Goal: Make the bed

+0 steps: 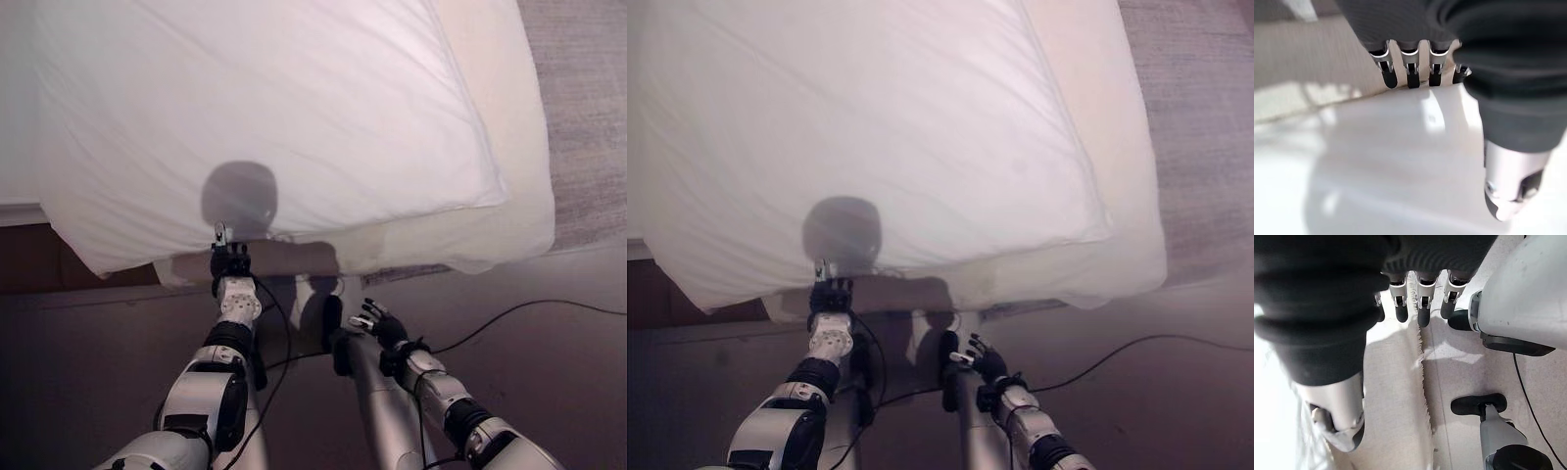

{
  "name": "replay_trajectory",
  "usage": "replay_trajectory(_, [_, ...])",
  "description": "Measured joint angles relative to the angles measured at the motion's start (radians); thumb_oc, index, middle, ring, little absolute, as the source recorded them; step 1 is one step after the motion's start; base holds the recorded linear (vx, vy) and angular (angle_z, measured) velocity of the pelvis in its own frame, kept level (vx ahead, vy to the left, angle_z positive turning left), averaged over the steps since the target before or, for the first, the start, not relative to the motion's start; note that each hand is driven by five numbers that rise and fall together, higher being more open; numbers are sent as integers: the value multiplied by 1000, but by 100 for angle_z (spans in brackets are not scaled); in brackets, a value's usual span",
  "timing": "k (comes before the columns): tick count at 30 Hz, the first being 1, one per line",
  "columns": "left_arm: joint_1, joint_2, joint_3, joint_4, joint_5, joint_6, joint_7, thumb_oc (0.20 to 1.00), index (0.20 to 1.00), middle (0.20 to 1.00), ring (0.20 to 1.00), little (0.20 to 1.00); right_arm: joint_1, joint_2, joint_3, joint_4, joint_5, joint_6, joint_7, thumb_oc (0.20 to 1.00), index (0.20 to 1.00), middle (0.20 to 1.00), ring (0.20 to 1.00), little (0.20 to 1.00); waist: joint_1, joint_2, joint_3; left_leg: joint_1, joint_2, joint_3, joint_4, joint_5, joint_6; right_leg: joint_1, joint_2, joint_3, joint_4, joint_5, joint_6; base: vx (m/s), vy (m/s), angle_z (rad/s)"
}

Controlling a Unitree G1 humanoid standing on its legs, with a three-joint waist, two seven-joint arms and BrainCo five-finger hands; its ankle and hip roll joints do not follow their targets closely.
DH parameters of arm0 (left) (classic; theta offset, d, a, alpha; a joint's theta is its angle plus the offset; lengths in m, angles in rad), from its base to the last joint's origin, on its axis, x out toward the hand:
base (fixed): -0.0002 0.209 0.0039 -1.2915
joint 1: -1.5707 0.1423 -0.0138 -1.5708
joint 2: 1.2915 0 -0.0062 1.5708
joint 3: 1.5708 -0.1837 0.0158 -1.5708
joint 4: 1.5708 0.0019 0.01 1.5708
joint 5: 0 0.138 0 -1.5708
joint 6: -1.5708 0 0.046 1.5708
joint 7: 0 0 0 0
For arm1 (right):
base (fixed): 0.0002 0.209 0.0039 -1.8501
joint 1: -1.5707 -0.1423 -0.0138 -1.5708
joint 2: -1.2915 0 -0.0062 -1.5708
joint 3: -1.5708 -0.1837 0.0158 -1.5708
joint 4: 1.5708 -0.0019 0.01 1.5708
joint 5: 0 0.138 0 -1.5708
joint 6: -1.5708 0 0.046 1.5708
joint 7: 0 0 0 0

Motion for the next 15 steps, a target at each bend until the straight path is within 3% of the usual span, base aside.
replay_trajectory(10, [1,-2,-5,-48,-36,-18,-68,1000,1000,1000,1000,1000,2,14,0,1,0,0,-7,1000,1000,1000,1000,1000,3,0,0,2,-1,0,0,0,0,-4,0,4,3,5,-8,0,0,0])
replay_trajectory(11, [1,-2,-5,-48,-37,-18,-73,768,768,768,768,768,2,19,0,3,0,0,-8,1000,1000,1000,1000,1000,5,0,0,4,-1,0,-1,0,0,-3,0,6,3,5,-8,-2,-19,-3])
replay_trajectory(12, [1,-2,-5,-48,-38,-18,-75,661,661,661,661,661,2,22,0,4,0,0,-8,1000,1000,1000,1000,1000,5,0,0,6,-1,1,-1,0,0,-3,1,7,4,5,-8,0,0,0])
replay_trajectory(13, [1,-1,-5,-48,-45,-18,-79,200,200,200,200,200,2,28,0,4,0,0,-8,1000,1000,1000,1000,1000,4,0,0,7,-1,1,0,0,0,-2,0,8,7,6,-8,0,0,0])
replay_trajectory(15, [1,-1,-5,-48,-46,-21,-79,200,200,200,200,200,3,32,0,4,1,0,-9,1000,1000,1000,1000,1000,5,0,0,7,-1,1,1,1,0,-3,0,8,8,6,-8,0,0,0])
